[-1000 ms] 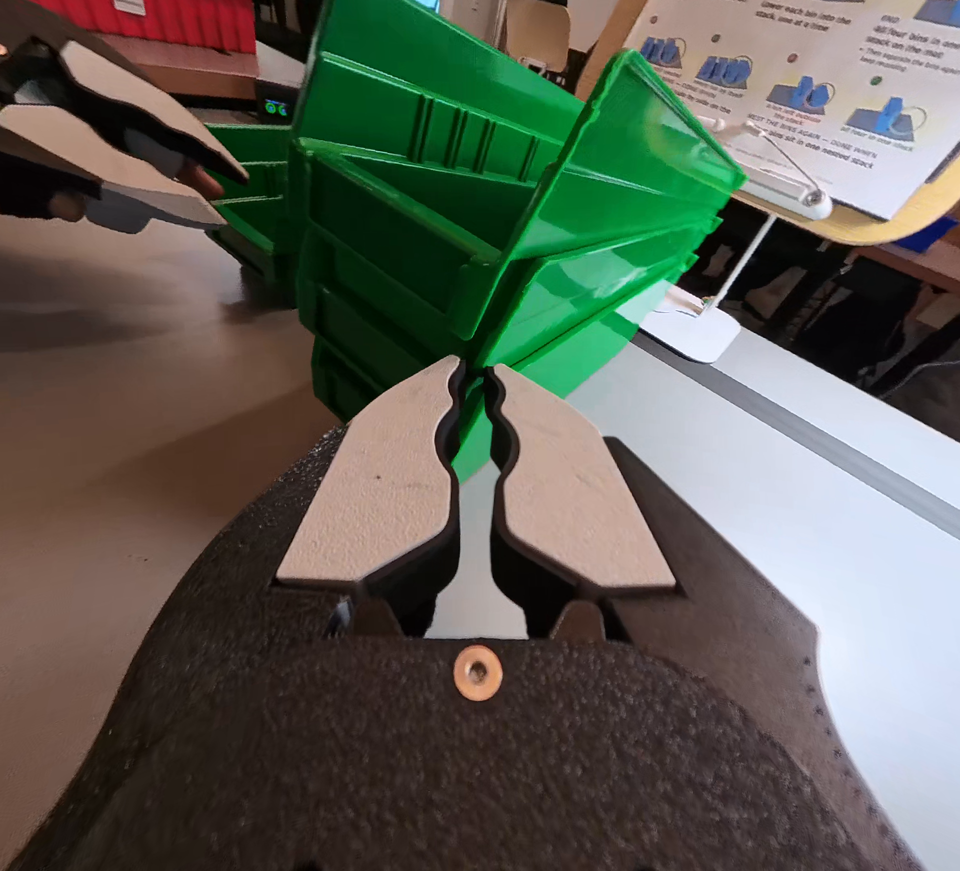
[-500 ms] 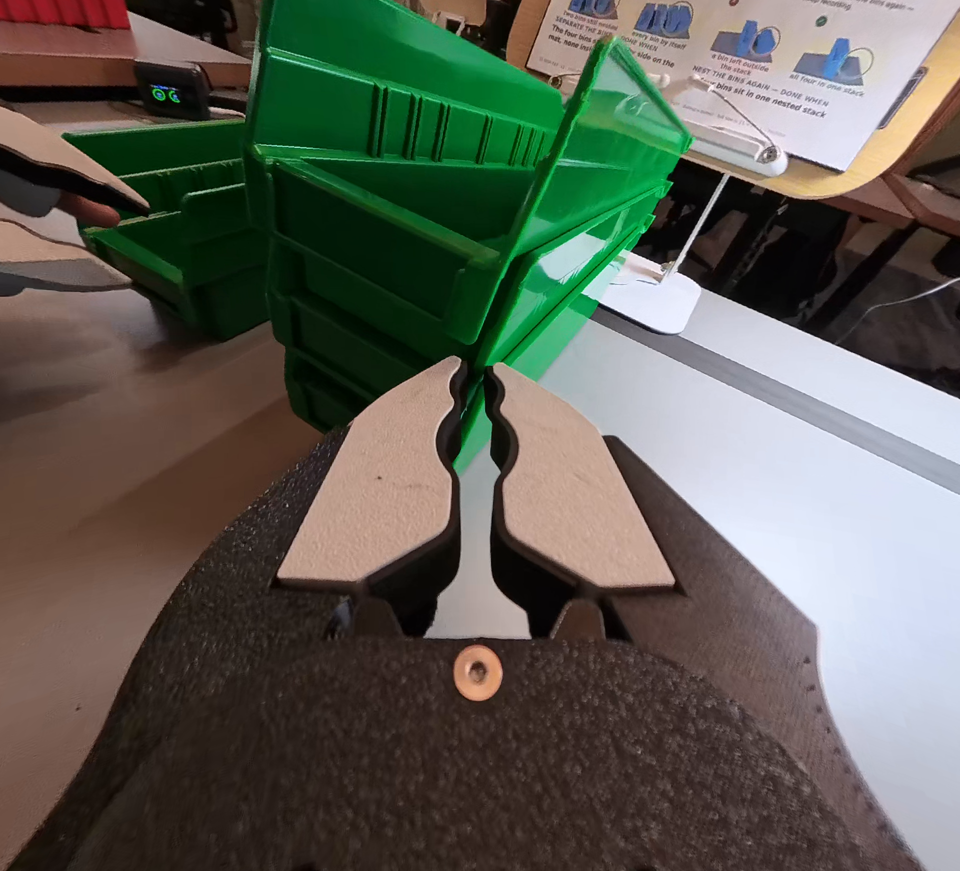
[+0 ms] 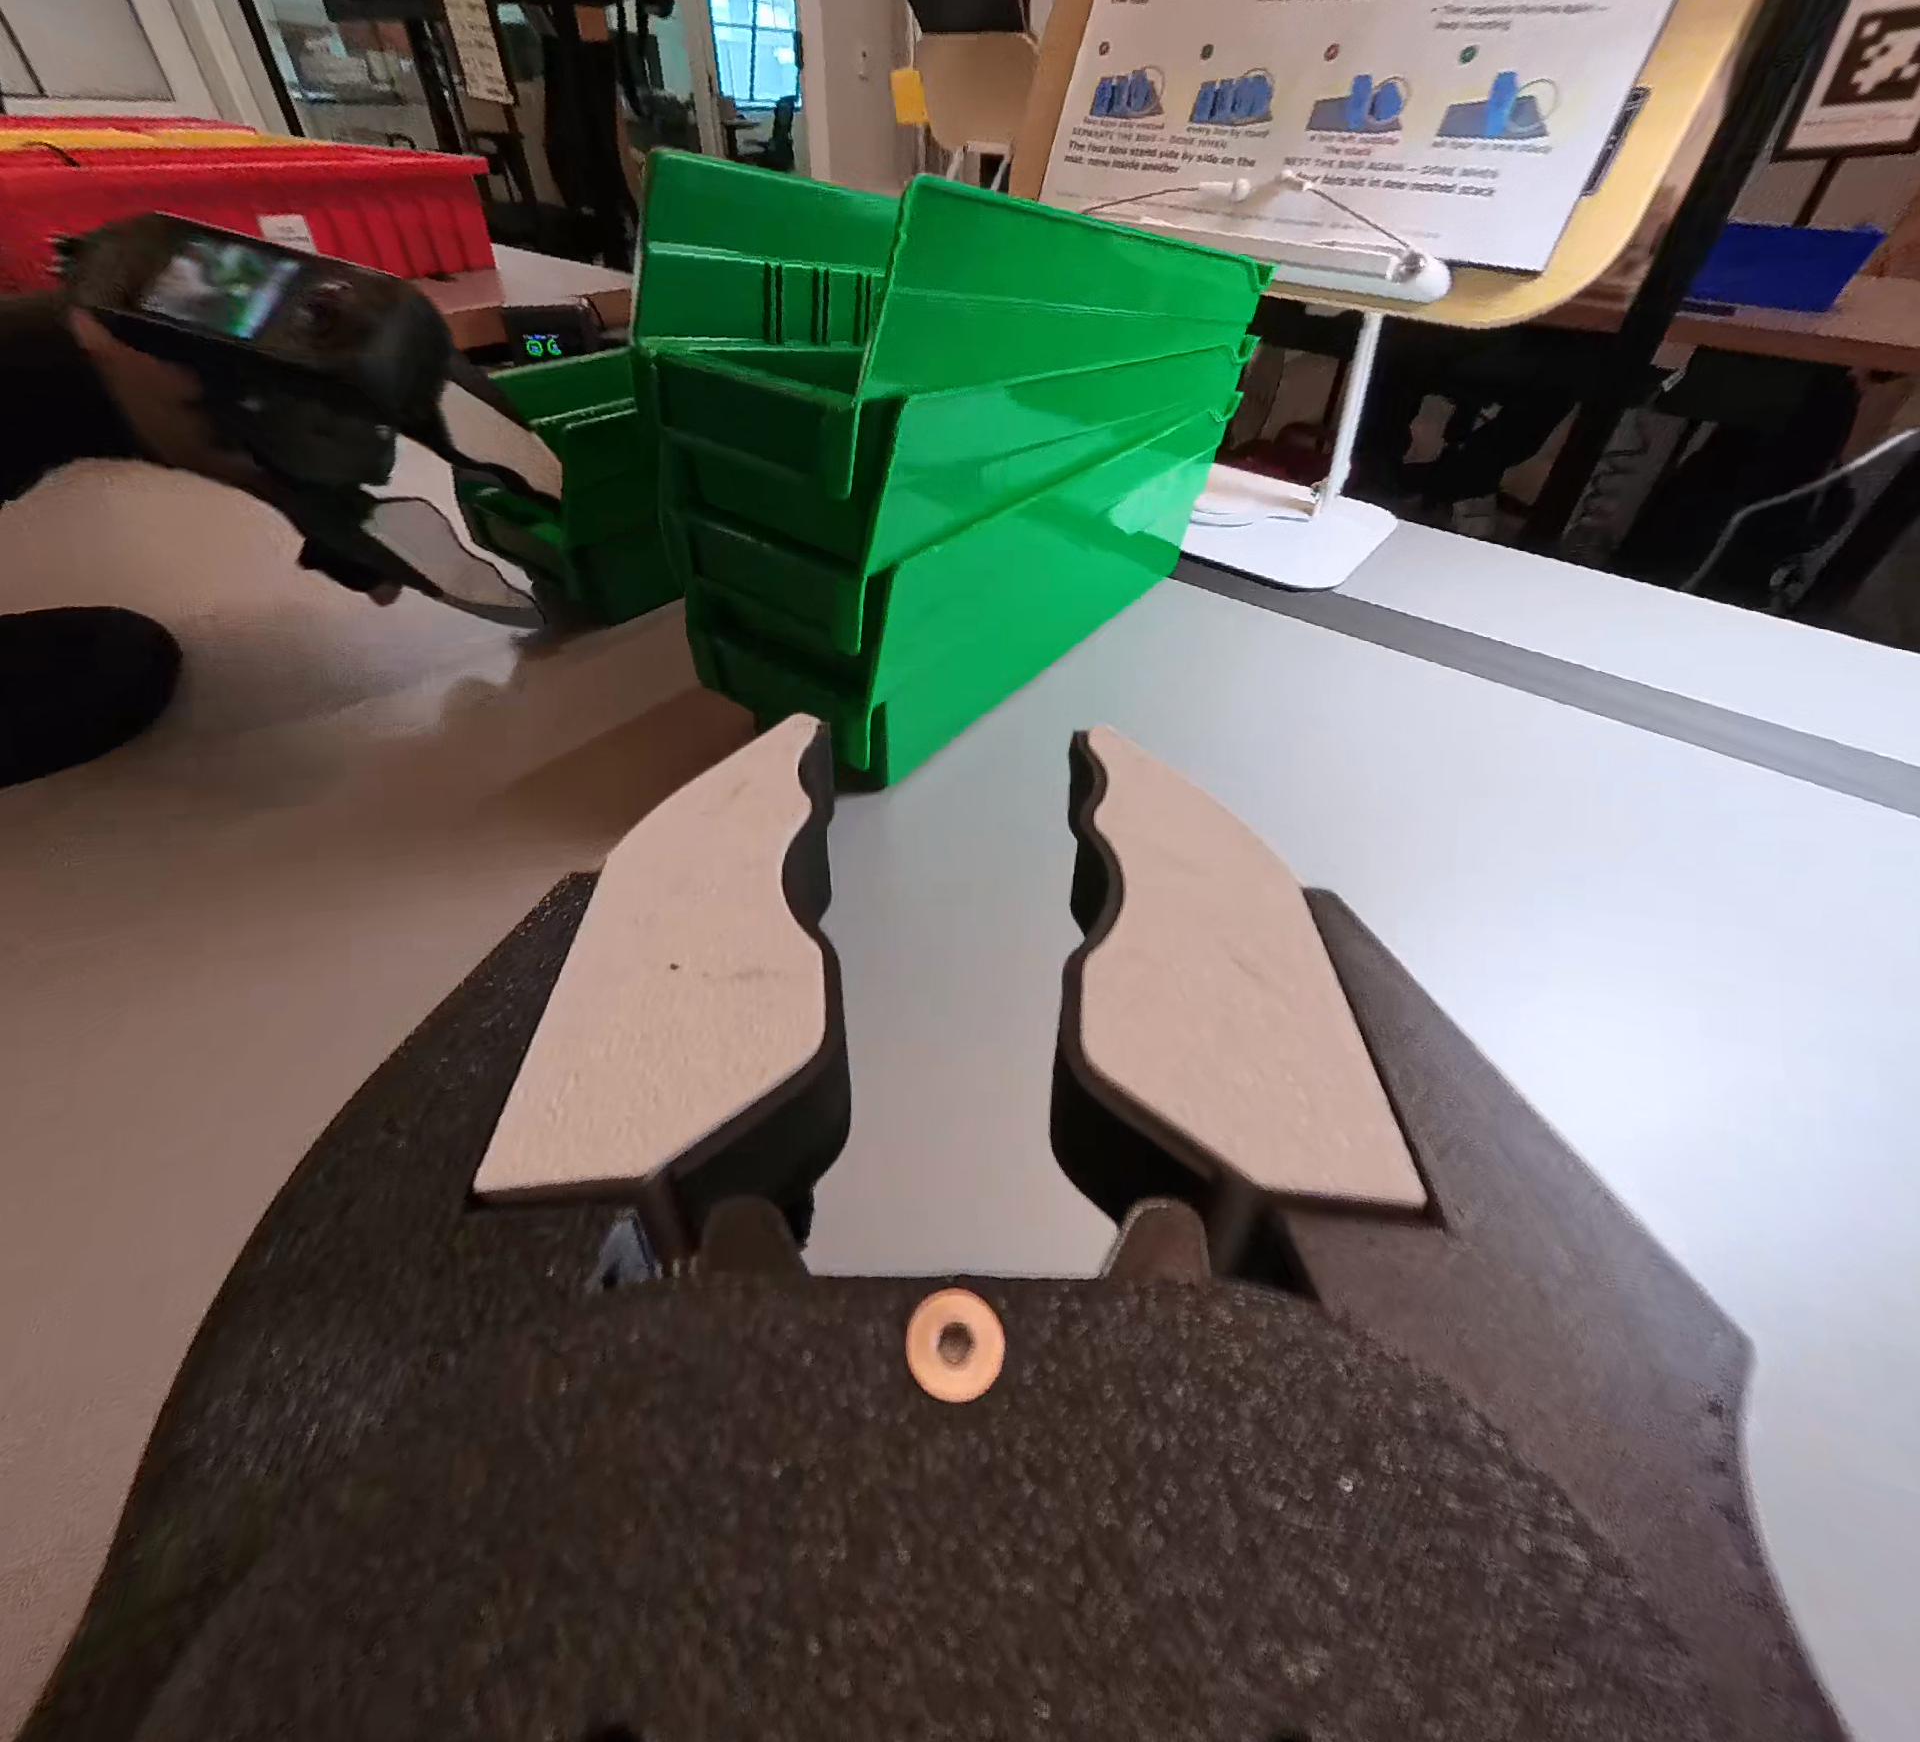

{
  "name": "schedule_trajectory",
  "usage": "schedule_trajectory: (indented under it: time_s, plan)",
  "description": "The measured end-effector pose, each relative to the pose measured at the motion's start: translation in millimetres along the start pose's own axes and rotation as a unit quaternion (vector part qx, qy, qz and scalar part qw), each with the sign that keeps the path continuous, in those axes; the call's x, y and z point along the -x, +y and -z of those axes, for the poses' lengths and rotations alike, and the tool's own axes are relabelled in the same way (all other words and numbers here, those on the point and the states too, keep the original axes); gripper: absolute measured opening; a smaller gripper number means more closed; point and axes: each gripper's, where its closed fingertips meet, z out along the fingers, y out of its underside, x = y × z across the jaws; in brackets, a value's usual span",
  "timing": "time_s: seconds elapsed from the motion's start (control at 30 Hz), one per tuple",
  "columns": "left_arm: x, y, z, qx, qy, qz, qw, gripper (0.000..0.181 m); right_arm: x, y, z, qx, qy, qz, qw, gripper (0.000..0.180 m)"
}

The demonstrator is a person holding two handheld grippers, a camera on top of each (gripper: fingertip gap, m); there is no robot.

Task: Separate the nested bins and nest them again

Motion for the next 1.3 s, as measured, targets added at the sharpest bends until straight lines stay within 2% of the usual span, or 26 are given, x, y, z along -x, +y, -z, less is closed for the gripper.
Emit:
schedule_trajectory:
  time_s: [0.13, 0.3, 0.4, 0.53, 0.7, 0.83, 1.03, 1.3]
  plan:
    - [7.6, 3.8, -12.2, 0.042, -0.01, -0.032, 0.999, 0.032, -4.9, 3.1, 31.0, -0.036, 0.003, 0.002, 0.999, 0.044]
    - [9.4, -9.6, -1.1, 0.021, -0.022, -0.024, 0.999, 0.029, -6.5, 8.9, 37.0, -0.031, -0.001, -0.008, 0.999, 0.056]
    - [18.0, -27.4, 29.9, -0.019, -0.026, 0.009, 0.999, 0.028, -4.1, 15.1, 32.1, -0.017, -0.01, -0.003, 1.0, 0.061]
    - [53.2, -49.0, 88.2, -0.043, -0.086, -0.003, 0.995, 0.028, -2.5, 18.3, 28.8, -0.009, -0.019, -0.006, 1.0, 0.062]
    - [83.4, -111.0, 168.3, -0.089, -0.105, -0.038, 0.99, 0.028, -2.4, 21.4, 27.9, -0.005, -0.018, -0.006, 1.0, 0.062]
    - [84.5, -165.2, 198.4, -0.094, -0.077, -0.08, 0.989, 0.028, -3.0, 21.9, 28.4, -0.007, -0.016, -0.005, 1.0, 0.062]
    - [65.7, -218.4, 179.3, -0.058, -0.005, -0.113, 0.992, 0.028, -3.7, 20.8, 30.1, -0.013, -0.016, -0.009, 1.0, 0.061]
    - [40.5, -227.8, 117.8, 0.0, 0.044, -0.135, 0.99, 0.03, 0.0, 18.6, 33.3, -0.021, -0.014, 0.01, 1.0, 0.061]
